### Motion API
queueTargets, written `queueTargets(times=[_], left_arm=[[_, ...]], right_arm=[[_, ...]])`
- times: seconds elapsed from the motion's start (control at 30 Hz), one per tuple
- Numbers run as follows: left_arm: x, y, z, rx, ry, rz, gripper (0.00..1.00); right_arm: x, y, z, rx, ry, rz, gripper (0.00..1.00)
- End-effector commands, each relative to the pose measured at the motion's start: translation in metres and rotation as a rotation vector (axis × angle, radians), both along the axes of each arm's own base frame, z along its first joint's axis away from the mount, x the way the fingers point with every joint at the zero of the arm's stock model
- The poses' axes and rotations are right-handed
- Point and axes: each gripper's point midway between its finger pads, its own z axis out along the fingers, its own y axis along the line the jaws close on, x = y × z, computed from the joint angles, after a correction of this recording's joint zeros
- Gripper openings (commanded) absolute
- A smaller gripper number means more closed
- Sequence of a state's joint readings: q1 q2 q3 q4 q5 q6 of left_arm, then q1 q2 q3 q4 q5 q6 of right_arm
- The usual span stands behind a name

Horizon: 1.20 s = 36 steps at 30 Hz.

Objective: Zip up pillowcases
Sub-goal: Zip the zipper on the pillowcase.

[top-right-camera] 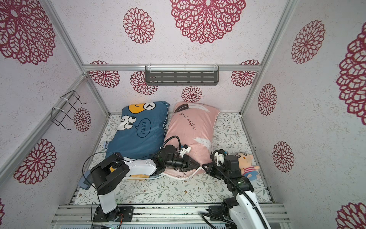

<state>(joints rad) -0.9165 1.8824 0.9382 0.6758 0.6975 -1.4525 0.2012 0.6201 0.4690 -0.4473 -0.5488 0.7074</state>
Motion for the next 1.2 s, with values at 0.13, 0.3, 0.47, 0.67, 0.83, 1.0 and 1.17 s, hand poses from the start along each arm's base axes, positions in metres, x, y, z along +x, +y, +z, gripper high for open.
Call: queueTargets(times=[0.13,0.3,0.47,0.67,0.83,1.0,1.17], left_arm=[[-0.006,-0.008,-0.003,-0.004,0.020,-0.026,0.19],[-0.005,-0.010,-0.003,-0.005,0.021,-0.030,0.15],[-0.006,-0.011,-0.005,-0.002,0.025,-0.033,0.13],[-0.006,-0.012,-0.007,0.003,0.029,-0.036,0.03],[-0.006,-0.012,-0.008,0.006,0.030,-0.035,0.00],[-0.002,-0.004,-0.011,0.029,0.013,0.001,0.00],[0.002,0.005,-0.011,0.054,-0.020,0.025,0.00]], right_arm=[[0.006,0.001,0.017,0.006,-0.049,0.000,0.00],[0.005,0.001,0.018,0.007,-0.053,0.004,0.00],[0.005,0.001,0.017,0.006,-0.050,0.004,0.00],[0.005,0.001,0.018,0.006,-0.052,0.003,0.00],[0.004,0.001,0.020,0.004,-0.056,0.003,0.00],[0.002,-0.001,0.030,-0.007,-0.070,0.003,0.00],[0.001,-0.007,0.053,-0.035,-0.099,-0.016,0.00]])
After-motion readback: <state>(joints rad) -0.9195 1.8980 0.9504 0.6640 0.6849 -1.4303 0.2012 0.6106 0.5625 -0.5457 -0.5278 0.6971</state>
